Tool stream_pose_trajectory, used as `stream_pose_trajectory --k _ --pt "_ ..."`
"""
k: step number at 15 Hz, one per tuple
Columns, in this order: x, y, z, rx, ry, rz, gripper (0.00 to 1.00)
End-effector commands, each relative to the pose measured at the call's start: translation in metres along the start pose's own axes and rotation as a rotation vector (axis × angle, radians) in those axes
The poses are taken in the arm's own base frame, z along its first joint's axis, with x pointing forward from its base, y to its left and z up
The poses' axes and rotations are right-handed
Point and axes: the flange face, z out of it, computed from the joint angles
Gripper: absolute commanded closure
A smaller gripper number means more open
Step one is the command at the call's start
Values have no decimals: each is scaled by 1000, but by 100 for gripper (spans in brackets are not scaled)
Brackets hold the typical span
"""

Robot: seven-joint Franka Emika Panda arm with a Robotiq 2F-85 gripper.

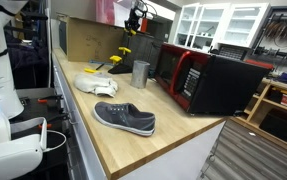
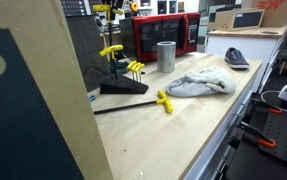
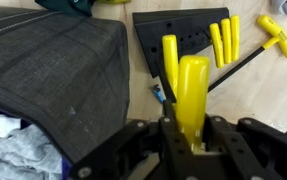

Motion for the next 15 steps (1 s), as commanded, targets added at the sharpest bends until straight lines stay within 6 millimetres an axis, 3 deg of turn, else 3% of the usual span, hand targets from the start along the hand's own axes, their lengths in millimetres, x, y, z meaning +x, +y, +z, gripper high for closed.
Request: stream_pose_trajectory --k 1,6,15 --pt "1 -20 -27 16 -36 -31 95" --pt "1 -39 -36 -4 -83 -37 95" --pt "16 -78 -30 36 -113 -47 95"
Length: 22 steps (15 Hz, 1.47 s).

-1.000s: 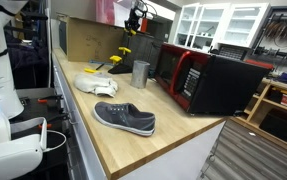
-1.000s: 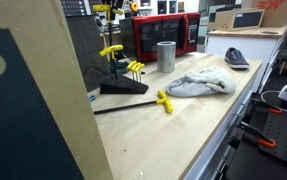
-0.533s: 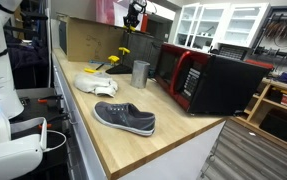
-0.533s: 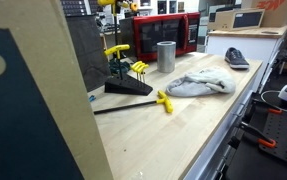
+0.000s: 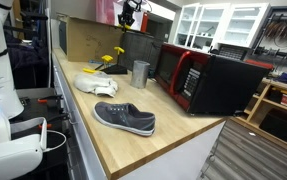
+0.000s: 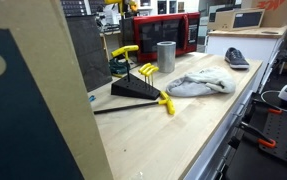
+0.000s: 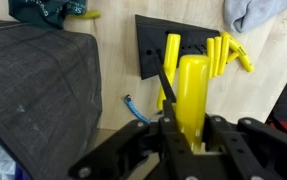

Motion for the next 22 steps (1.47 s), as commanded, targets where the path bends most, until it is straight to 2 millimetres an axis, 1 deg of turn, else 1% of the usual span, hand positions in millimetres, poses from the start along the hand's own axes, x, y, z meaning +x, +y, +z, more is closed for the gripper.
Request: stream_pose_trajectory --k 1,2,4,8,12,15,17,22 --pt "2 -21 -5 -10 -24 -13 95" --pt "2 -21 -4 -10 -24 -8 95" --pt "-5 -13 5 -11 -26 10 95" --pt "-25 0 28 9 -28 29 95" --pt "-31 7 50 26 -25 32 95" --pt "-28 14 62 3 -30 28 95" --pt "-22 17 65 -12 -23 24 95" --pt "-9 19 77 -10 -3 13 95"
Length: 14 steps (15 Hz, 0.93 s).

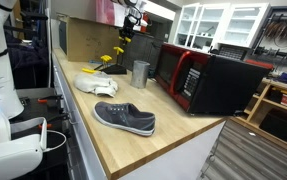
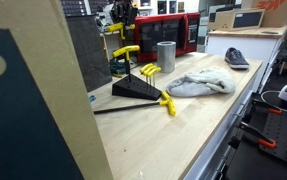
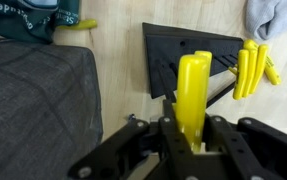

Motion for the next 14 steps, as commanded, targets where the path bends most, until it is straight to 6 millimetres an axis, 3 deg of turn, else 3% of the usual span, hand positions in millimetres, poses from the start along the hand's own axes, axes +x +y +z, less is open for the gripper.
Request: stream_pose_trajectory --k 1,14 --pt "9 0 -2 -31 2 -21 95" --pt "16 1 13 0 10 -19 95"
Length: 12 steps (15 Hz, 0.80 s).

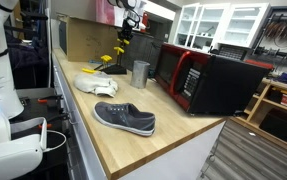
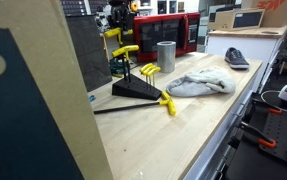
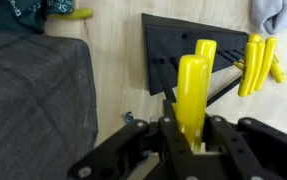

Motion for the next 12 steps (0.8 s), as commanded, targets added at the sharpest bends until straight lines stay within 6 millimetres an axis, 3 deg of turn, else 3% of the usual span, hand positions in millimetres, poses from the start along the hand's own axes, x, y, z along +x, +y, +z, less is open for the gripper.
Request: stream_pose_trajectory --k 1,12 --pt "3 -1 -5 -12 7 -1 95" --pt "2 -10 0 31 2 5 95"
